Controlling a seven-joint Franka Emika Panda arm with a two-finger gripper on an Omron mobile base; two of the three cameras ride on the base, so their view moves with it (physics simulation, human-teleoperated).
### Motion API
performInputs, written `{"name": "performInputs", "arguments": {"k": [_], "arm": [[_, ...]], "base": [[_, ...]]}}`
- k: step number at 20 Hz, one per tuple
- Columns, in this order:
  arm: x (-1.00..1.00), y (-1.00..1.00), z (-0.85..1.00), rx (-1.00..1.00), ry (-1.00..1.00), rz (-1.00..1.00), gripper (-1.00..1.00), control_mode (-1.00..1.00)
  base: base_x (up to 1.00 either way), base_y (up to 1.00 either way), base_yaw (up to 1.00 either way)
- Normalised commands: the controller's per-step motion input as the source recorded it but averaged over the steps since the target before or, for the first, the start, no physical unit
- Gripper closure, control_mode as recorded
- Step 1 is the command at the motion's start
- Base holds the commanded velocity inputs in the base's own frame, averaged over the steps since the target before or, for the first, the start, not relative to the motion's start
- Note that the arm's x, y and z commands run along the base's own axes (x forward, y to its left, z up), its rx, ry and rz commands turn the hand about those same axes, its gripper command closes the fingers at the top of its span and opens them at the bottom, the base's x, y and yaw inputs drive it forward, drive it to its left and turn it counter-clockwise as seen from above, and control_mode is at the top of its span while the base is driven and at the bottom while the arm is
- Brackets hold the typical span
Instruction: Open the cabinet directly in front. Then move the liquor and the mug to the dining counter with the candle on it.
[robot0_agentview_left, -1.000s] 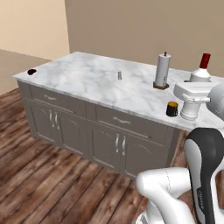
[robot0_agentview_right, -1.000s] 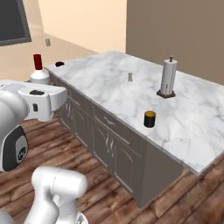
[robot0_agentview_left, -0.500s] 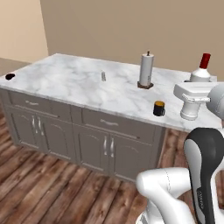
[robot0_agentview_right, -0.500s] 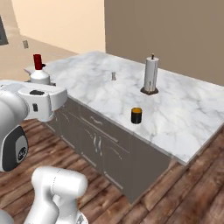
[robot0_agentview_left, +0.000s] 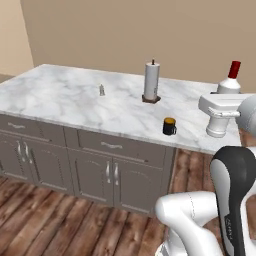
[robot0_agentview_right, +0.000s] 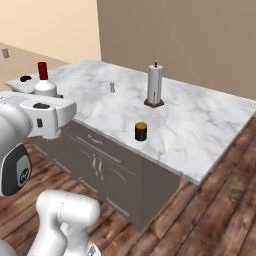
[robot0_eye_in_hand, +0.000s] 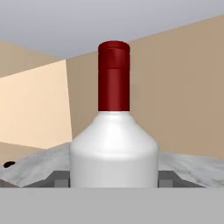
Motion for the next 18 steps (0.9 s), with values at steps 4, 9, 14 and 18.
{"name": "performInputs", "arguments": {"k": [4, 9, 14, 18], "arm": [[0.0, 0.0, 0.0, 0.0, 0.0, 0.0, 1.0, 1.0], [0.0, 0.0, 0.0, 0.0, 0.0, 0.0, 1.0, 1.0], [0.0, 0.0, 0.0, 0.0, 0.0, 0.0, 1.0, 1.0], [0.0, 0.0, 0.0, 0.0, 0.0, 0.0, 1.0, 1.0]], "base": [[0.53, 0.0, -0.15], [0.53, 0.0, -0.14], [0.48, 0.0, -0.13], [0.39, 0.02, -0.12]]}}
